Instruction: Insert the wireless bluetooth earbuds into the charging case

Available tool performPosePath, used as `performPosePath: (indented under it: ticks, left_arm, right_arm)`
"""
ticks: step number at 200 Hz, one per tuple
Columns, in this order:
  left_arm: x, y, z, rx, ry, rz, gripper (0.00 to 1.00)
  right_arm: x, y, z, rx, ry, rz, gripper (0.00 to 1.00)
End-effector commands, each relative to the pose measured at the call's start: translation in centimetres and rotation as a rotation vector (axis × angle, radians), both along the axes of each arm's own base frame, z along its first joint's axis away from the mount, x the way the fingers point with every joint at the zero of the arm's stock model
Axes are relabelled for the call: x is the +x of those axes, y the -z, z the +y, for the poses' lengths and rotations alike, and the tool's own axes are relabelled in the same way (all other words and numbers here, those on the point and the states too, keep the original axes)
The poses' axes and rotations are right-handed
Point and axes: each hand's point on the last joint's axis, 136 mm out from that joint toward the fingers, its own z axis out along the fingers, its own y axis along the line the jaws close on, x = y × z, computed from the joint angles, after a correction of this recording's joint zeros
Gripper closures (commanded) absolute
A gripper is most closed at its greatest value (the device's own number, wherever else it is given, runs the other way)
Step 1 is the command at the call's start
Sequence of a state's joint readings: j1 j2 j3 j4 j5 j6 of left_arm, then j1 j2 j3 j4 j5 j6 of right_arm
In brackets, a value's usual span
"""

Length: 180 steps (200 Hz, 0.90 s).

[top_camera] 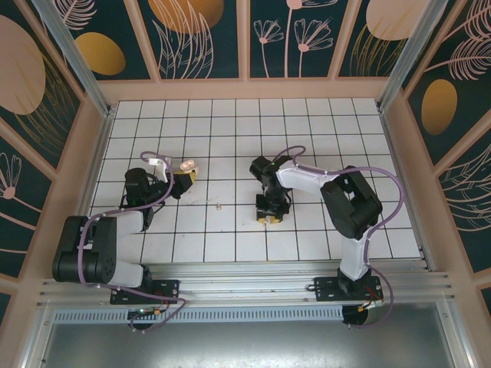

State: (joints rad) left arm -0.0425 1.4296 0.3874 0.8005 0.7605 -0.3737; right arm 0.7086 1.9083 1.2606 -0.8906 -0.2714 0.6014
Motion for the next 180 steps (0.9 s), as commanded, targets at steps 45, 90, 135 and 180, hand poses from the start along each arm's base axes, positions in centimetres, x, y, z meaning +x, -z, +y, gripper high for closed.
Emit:
performPosePath:
  ticks: [45, 90, 135, 180]
  left_arm:
    - [0.1, -1.8, -0.6, 0.011, 0.046, -0.088, 0.85]
    - [0.0, -1.9, -0.5, 0.024, 0.041, -0.092, 0.85]
    - [0.0, -2.1, -0.6, 0.02, 0.044, -0.096, 0.85]
    - [-0.2, -2.0, -0.6, 0.023, 0.043, -0.096, 0.85]
  right_arm:
    - [0.0, 0.8, 0.0, 0.022, 0.02, 0.032, 0.69]
    - [-0.8, 0.5, -0.1, 0.021, 0.057, 0.057, 0.67]
    - [0.1, 0.1, 1.2, 0.066, 0.063, 0.017, 0.67]
    - [2.0, -0.8, 2.7, 0.102, 0.057, -0.047, 0.67]
